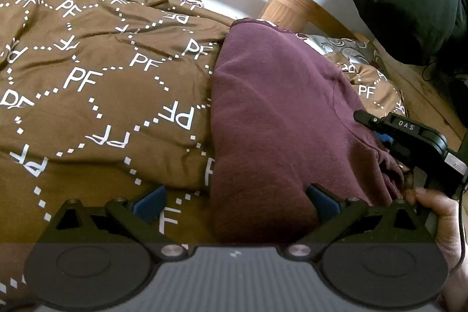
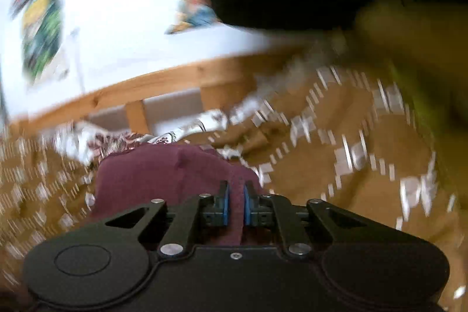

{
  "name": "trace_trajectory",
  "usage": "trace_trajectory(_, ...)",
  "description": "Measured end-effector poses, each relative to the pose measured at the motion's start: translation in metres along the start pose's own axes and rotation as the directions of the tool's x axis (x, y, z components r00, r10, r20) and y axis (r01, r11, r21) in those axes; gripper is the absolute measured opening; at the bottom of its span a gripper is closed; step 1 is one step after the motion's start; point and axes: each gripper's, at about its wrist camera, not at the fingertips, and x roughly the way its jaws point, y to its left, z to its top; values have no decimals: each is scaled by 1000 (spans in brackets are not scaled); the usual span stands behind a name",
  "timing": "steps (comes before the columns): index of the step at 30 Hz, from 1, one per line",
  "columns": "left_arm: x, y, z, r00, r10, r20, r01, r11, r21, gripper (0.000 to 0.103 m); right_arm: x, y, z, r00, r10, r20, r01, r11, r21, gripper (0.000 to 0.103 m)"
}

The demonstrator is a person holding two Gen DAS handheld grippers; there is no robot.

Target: Fold small clothes

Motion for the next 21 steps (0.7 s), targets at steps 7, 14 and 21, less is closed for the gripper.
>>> trace_trajectory(7, 0, 1, 0, 1000, -3, 2, 3, 1000, -4, 103, 1, -20, 2, 998, 57, 0, -56, 993, 102, 43)
trace_trajectory(14, -2, 2, -1, 1000, -9, 5, 9, 1000, -12, 103, 29, -22, 9, 989, 143, -47, -136, 983, 126, 66)
trace_trajectory(21, -2, 2, -1, 1000, -11, 5, 11, 1000, -15, 103, 29, -22, 2, 990, 131, -56, -123, 984, 128, 38)
